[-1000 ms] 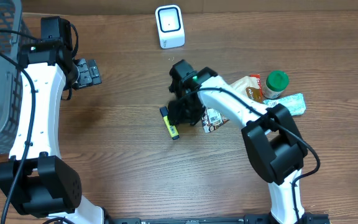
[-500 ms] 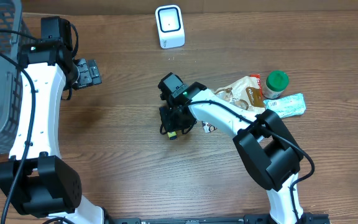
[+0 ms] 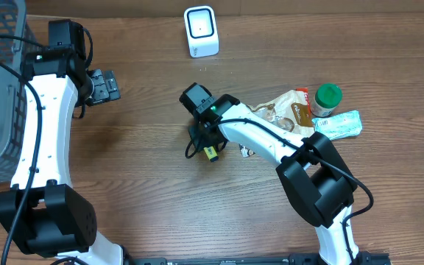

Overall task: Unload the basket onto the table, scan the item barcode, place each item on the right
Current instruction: 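Lift the highlighter and rotate it upright with the right gripper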

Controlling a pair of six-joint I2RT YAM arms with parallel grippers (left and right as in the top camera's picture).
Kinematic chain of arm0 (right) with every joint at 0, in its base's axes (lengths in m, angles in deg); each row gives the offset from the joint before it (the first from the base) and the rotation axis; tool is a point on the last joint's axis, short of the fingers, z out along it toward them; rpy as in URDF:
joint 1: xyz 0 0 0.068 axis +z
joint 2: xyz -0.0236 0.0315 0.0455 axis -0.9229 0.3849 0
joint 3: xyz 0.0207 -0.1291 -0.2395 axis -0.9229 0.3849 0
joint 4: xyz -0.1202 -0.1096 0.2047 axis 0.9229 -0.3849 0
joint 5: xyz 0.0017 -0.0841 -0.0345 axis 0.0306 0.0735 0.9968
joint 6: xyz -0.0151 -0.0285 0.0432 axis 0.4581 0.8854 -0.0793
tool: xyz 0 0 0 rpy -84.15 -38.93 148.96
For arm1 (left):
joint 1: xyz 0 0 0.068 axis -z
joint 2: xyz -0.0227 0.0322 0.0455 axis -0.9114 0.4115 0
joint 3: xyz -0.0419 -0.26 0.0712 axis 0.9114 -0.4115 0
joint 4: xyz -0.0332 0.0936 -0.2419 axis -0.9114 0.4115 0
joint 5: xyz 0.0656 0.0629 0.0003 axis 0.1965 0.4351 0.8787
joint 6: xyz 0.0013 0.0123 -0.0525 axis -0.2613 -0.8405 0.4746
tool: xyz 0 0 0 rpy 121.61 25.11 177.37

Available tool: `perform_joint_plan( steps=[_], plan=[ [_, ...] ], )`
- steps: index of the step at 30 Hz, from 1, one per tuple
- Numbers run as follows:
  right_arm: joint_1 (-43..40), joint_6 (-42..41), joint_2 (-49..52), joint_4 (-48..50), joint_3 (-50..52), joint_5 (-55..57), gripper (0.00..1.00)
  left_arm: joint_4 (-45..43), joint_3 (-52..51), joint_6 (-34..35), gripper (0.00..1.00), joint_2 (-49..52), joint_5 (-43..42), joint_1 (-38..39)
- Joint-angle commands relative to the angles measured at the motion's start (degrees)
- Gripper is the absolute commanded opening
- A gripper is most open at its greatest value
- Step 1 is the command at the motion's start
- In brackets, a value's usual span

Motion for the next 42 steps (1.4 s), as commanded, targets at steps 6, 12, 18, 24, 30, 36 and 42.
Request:
perform_joint_plan(
  steps=[6, 12, 18, 24, 30, 36, 42],
  plan=[
    [-1.8, 1.7, -0.2, 3.3, -1.3, 2.7, 0.53, 0.0, 0.0, -0.5, 1.00, -0.8, 0.2, 0.4],
    [-1.8, 1.7, 0.5, 5.7, 1.0, 1.2, 0.46, 0.0, 0.0, -0.5, 1.00, -0.8, 0.2, 0.4],
    [-1.8, 1.7, 2.9, 5.8, 1.2, -0.6, 0.30, 0.0, 0.0, -0.5, 1.00, -0.8, 0.2, 0.4],
    [-1.5, 1.7, 2.9, 5.5, 1.2, -5.1, 0.29, 0.0, 0.0, -0.5, 1.00, -0.8, 0.2, 0.4],
    [-1.4, 1.6, 2.9, 4.5, 1.2, -5.1, 0.29, 0.0, 0.0, -0.5, 1.00, -0.8, 0.2, 0.4],
    [-0.8, 1.3, 3.0, 4.6, 1.2, -5.5, 0.27, 0.0, 0.0, -0.5, 1.00, -0.8, 0.2, 0.4],
    [0.9, 1.3, 4.1, 4.8, 1.2, -5.4, 0.27, 0.0, 0.0, -0.5, 1.00, -0.8, 0.2, 0.4]
  ],
)
